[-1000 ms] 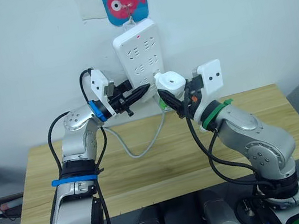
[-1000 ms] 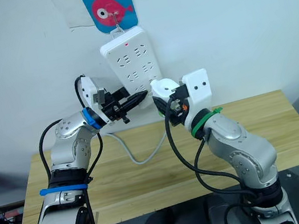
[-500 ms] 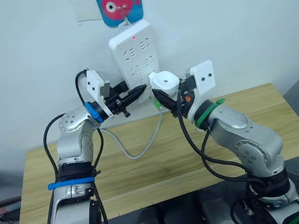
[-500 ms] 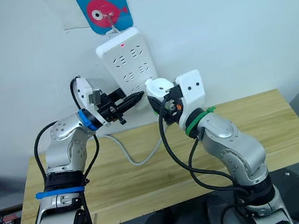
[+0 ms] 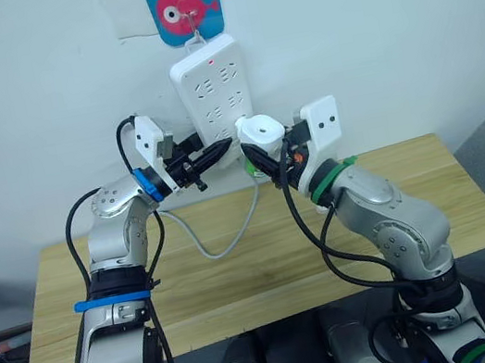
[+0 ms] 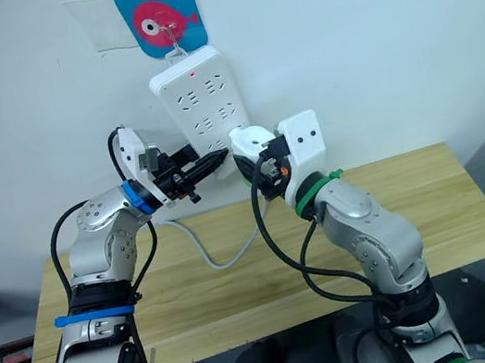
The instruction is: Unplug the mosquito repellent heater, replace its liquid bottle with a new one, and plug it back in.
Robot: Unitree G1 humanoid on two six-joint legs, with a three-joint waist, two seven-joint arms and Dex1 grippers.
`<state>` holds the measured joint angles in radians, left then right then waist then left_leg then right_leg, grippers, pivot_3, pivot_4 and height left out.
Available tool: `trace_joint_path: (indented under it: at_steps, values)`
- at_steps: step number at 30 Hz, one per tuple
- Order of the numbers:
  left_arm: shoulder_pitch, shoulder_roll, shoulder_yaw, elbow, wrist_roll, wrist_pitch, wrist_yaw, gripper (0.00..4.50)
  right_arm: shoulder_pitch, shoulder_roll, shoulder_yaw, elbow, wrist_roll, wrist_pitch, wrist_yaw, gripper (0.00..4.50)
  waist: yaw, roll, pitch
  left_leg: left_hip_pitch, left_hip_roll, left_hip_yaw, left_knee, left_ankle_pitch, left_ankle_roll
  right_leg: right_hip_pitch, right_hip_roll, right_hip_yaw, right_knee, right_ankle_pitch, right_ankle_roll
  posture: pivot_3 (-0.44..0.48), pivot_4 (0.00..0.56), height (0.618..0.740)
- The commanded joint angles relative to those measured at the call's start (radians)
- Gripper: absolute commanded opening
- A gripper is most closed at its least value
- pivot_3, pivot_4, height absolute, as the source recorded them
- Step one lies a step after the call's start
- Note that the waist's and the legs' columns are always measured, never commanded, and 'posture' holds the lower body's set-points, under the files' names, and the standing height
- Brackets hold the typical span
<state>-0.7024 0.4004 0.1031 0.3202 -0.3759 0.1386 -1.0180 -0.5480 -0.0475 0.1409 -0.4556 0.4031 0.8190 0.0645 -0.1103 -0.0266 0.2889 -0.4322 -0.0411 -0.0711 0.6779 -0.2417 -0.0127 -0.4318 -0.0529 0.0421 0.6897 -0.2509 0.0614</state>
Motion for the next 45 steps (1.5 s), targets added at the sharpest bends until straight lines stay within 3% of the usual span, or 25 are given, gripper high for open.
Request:
trace_joint_path:
  at_steps: [1, 16, 20, 21, 27, 35, 42, 45]
  values:
    - [-0.005, -0.029, -0.043, -0.101, -0.052, -0.006, -0.068, 1.34, -0.054, 0.025, -0.010, 0.032, -0.041, -0.038, -0.025, 2.98, 0.000, 0.000, 0.000, 0.000, 0.000, 0.000, 0.000, 0.000, 0.000, 0.000, 0.000, 0.000, 0.000, 0.000, 0.000, -0.107, 0.216, 0.740]
    - [-0.017, -0.029, -0.034, -0.074, -0.036, -0.013, -0.069, 1.34, -0.059, 0.039, -0.022, 0.047, -0.060, -0.054, -0.022, 2.98, -0.002, 0.000, -0.001, 0.000, 0.001, 0.002, 0.000, 0.002, -0.003, -0.006, 0.000, 0.002, 0.008, 0.001, -0.002, -0.107, 0.229, 0.740]
    - [-0.019, -0.026, -0.029, -0.051, -0.024, -0.028, -0.065, 1.34, -0.015, 0.020, -0.025, -0.031, -0.047, -0.013, -0.021, 4.32, 0.011, -0.001, -0.001, 0.000, 0.000, 0.002, 0.000, 0.002, -0.003, -0.006, 0.000, 0.001, 0.007, 0.001, -0.002, -0.112, 0.239, 0.740]
    - [-0.018, -0.024, -0.029, -0.047, -0.023, -0.031, -0.064, 1.34, 0.008, 0.011, -0.029, -0.074, -0.034, 0.014, -0.018, 4.44, 0.016, -0.001, -0.001, -0.001, 0.001, 0.001, 0.000, 0.002, -0.003, -0.006, 0.000, -0.001, 0.006, 0.001, -0.002, -0.112, 0.239, 0.740]
    - [-0.021, -0.013, -0.032, -0.021, -0.019, -0.050, -0.064, 1.34, 0.121, -0.049, -0.074, -0.269, 0.049, 0.163, 0.003, 4.44, 0.023, -0.001, -0.002, -0.005, 0.000, 0.006, -0.006, 0.002, -0.003, -0.008, -0.001, -0.002, -0.008, 0.001, -0.002, -0.127, 0.246, 0.740]
    - [-0.028, -0.012, -0.036, -0.005, -0.019, -0.059, -0.063, 1.34, 0.196, -0.143, -0.201, -0.422, 0.202, 0.281, 0.064, 4.44, 0.024, -0.001, -0.002, -0.004, 0.001, 0.007, -0.004, -0.001, 0.002, -0.007, -0.001, -0.002, -0.006, 0.001, -0.002, -0.136, 0.250, 0.740]
    - [-0.035, -0.011, -0.037, 0.016, -0.018, -0.066, -0.067, 1.34, 0.245, -0.283, -0.275, -0.487, 0.294, 0.230, 0.166, 4.44, 0.022, -0.001, -0.002, -0.004, 0.001, 0.009, -0.003, -0.002, 0.004, -0.006, -0.001, -0.002, -0.008, 0.001, -0.002, -0.153, 0.255, 0.740]
    - [-0.038, -0.008, -0.036, 0.027, -0.016, -0.070, -0.067, 2.28, 0.264, -0.306, -0.275, -0.482, 0.304, 0.207, 0.175, 4.50, 0.022, -0.001, -0.002, -0.004, 0.002, 0.009, -0.002, -0.002, 0.004, -0.005, -0.001, -0.002, -0.007, 0.001, -0.002, -0.146, 0.255, 0.740]
